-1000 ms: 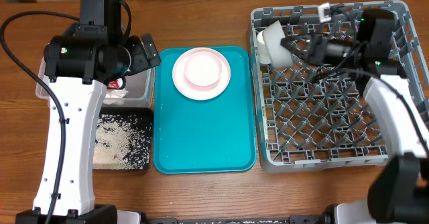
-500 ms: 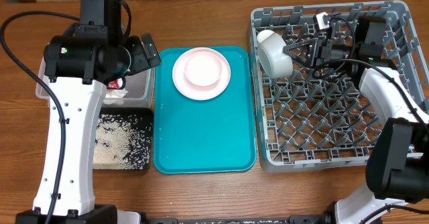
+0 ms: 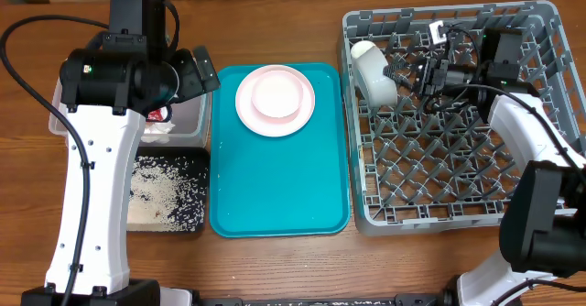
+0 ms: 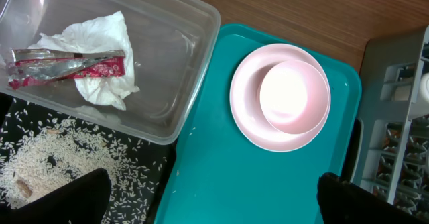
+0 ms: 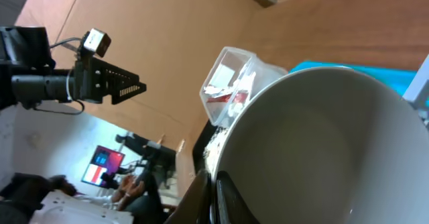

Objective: Sort waste into correct bins and load items into the dishwasher
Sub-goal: 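Carry the grey bowl with the right gripper into the dish rack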

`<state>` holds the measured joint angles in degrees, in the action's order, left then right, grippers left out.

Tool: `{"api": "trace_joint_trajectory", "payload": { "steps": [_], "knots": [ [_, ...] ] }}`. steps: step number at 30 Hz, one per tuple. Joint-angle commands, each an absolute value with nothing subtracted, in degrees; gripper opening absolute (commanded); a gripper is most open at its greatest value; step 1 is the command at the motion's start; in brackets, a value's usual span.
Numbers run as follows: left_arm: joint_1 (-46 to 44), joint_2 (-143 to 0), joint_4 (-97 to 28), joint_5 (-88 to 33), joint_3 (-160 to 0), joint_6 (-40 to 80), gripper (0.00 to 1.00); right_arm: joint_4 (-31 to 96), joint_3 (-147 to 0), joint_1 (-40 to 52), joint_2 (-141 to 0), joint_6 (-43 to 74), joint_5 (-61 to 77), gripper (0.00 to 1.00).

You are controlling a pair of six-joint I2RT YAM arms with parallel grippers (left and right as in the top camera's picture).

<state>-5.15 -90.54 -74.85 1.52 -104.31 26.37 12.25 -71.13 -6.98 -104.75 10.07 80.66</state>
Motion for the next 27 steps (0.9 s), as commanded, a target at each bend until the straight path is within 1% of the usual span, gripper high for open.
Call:
{"api": "trace_joint_trajectory", "payload": {
  "steps": [1, 14, 27],
  "knots": [
    [-4.9, -90.8, -74.8, 1.5, -104.7, 25.3, 1.00, 10.5, -70.8, -6.7, -104.7, 11.4, 79.6, 0.04],
    [-4.9, -90.8, -74.8, 1.5, -104.7, 25.3, 1.00, 9.5, -70.8, -2.6, -104.7, 16.6, 71.1, 0.04],
    [-4.9, -90.8, -74.8, 1.5, -104.7, 25.3, 1.00, 9.6, -68.5, -3.3, -104.7, 18.2, 68.0, 0.04]
  ]
}}
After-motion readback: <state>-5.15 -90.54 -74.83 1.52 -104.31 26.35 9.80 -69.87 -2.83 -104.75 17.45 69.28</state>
